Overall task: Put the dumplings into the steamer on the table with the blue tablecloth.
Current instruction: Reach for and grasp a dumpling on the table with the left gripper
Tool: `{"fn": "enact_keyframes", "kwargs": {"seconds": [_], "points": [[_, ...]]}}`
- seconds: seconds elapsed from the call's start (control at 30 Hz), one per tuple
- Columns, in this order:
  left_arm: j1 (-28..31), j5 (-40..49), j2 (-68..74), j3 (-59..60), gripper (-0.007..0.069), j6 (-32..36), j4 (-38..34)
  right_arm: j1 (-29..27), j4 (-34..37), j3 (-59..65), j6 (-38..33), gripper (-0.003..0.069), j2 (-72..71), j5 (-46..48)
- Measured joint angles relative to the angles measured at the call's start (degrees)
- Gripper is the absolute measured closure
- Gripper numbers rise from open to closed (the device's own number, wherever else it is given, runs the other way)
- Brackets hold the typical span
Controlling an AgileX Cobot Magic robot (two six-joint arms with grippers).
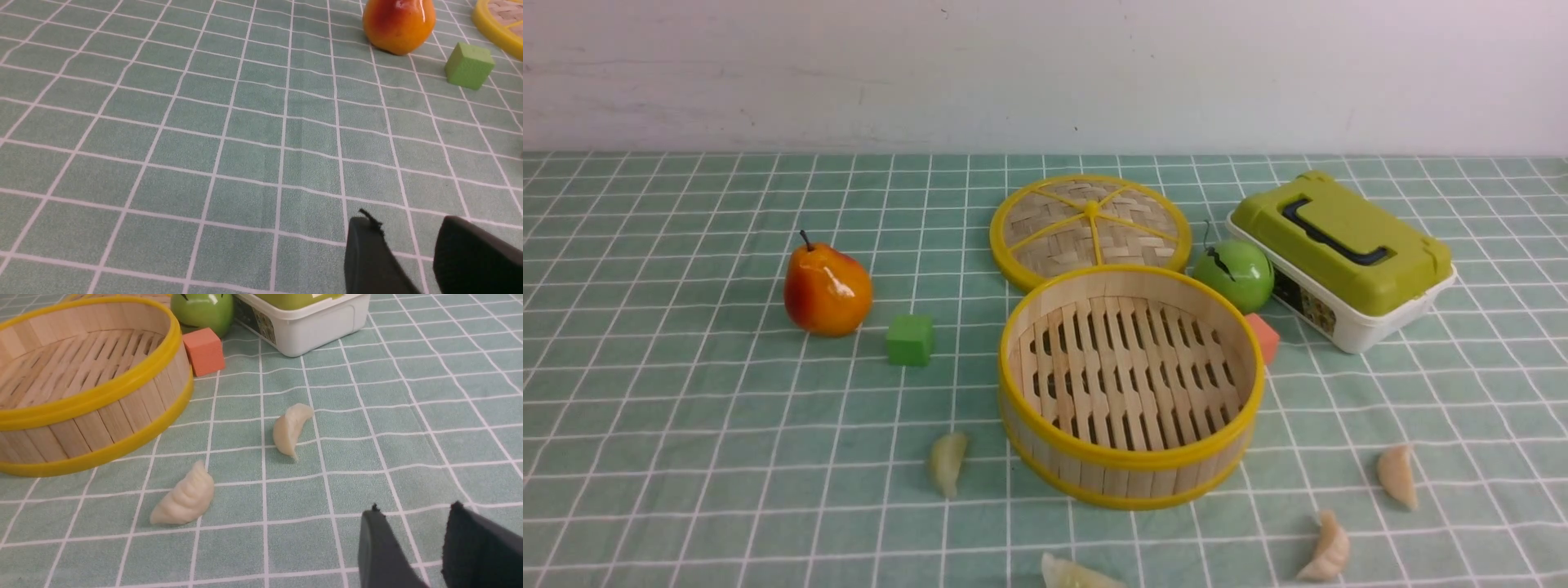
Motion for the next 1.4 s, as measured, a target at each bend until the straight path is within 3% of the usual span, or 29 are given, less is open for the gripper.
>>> {"fn": "enact_keyframes", "kwargs": {"seconds": [0.73, 0.9, 1.03, 1.1, 1.2, 1.27, 1.4], "points": [[0.0, 0.0, 0.0, 0.0, 0.0387, 0.0, 0.42, 0.0, 0.0, 0.0, 0.0, 0.0419, 0.0, 0.0], [0.0, -4.21, 0.0, 0.0, 0.0387, -1.84, -0.61, 0.0, 0.4, 0.0, 0.06, 0.0419, 0.0, 0.0], [0.0, -10.48, 0.0, 0.0, 0.0387, -14.3, -16.89, 0.0, 7.52, 0.0, 3.95, 0.0419, 0.0, 0.0], [0.0, -12.95, 0.0, 0.0, 0.0387, -26.44, -33.02, 0.0, 19.14, 0.0, 11.15, 0.0419, 0.0, 0.28], [0.0, -14.4, 0.0, 0.0, 0.0387, -36.83, -49.25, 0.0, 32.55, 0.26, 19.34, 0.0419, 0.0, 0.98], [0.0, -14.92, 0.0, 0.0, 0.0387, -38.82, -54.83, 0.0, 40.23, 0.51, 23.47, 0.0419, 0.0, 1.11], [0.0, -15.33, 0.0, 0.0, 0.0387, -35.82, -57.12, 0.0, 43.73, 0.51, 24.92, 0.0419, 0.0, 1.01]]}}
